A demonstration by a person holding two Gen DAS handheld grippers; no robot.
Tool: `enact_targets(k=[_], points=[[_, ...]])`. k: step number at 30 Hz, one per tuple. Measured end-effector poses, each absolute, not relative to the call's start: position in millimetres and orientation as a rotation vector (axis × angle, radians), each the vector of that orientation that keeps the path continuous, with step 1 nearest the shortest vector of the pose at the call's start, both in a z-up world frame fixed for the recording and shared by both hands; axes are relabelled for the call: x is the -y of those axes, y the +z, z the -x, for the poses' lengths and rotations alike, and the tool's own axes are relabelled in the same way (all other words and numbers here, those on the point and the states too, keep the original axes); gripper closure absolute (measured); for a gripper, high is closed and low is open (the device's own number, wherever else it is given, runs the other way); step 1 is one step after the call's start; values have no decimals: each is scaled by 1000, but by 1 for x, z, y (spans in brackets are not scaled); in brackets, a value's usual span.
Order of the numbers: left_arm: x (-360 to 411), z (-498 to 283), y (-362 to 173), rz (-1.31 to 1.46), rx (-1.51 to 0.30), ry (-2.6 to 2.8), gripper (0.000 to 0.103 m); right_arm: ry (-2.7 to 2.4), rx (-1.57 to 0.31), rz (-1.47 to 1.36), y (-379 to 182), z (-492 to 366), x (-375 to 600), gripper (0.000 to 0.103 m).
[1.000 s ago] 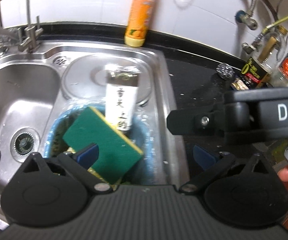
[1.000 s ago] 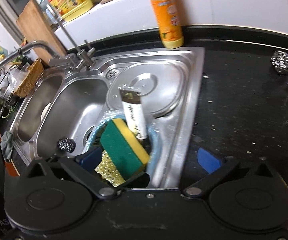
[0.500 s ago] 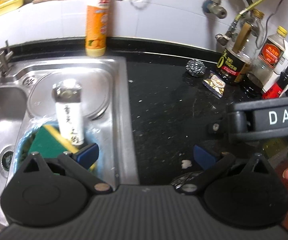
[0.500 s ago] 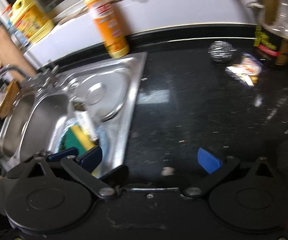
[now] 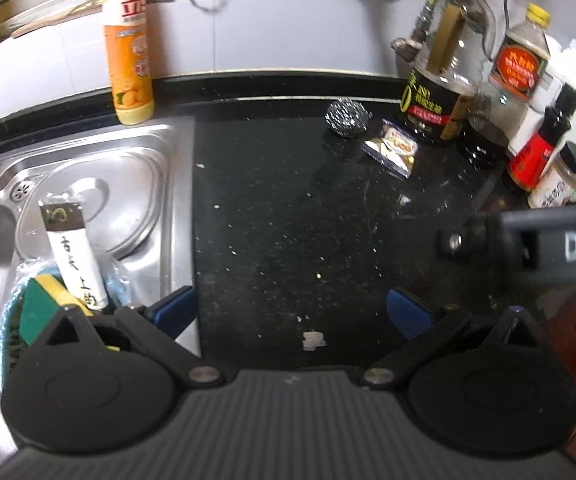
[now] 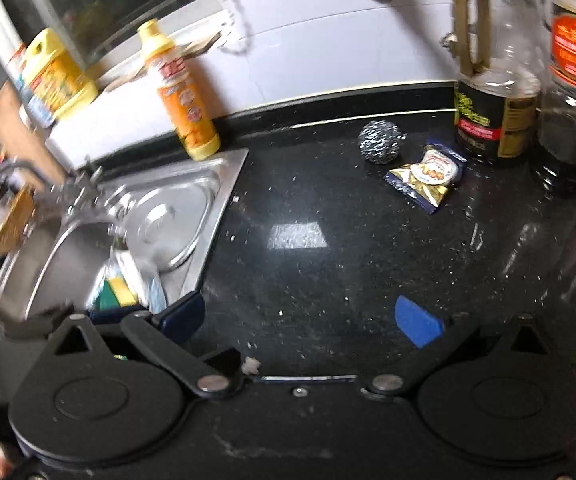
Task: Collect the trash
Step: 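Move both tools to the clear plastic cup beside the bin, then close both tools together on the clear plastic cup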
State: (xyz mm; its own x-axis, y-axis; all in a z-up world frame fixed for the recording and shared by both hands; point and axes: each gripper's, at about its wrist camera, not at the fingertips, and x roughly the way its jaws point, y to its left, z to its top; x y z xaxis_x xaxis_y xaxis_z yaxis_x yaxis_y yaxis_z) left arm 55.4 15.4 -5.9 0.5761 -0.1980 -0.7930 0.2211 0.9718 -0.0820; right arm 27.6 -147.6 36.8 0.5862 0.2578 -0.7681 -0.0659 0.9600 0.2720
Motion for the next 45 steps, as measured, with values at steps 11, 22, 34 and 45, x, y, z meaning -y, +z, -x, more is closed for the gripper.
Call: enact_targets(k=[11,22,34,45], points=[[-35,-24,-13,-63,-947,-174,0,370,-1044,-273,18,-23,150,5],[-75,9,-18,-11,-977,-131,24,513,-1158,-168,3,-10,108,56],[-67,12,-36,11,-1023,-217,83,486,-1154,-107,-5,-8,92,93],[-111,-14,0,14,-887,-158,84,470,-1040,-91,30,-44,47,93]])
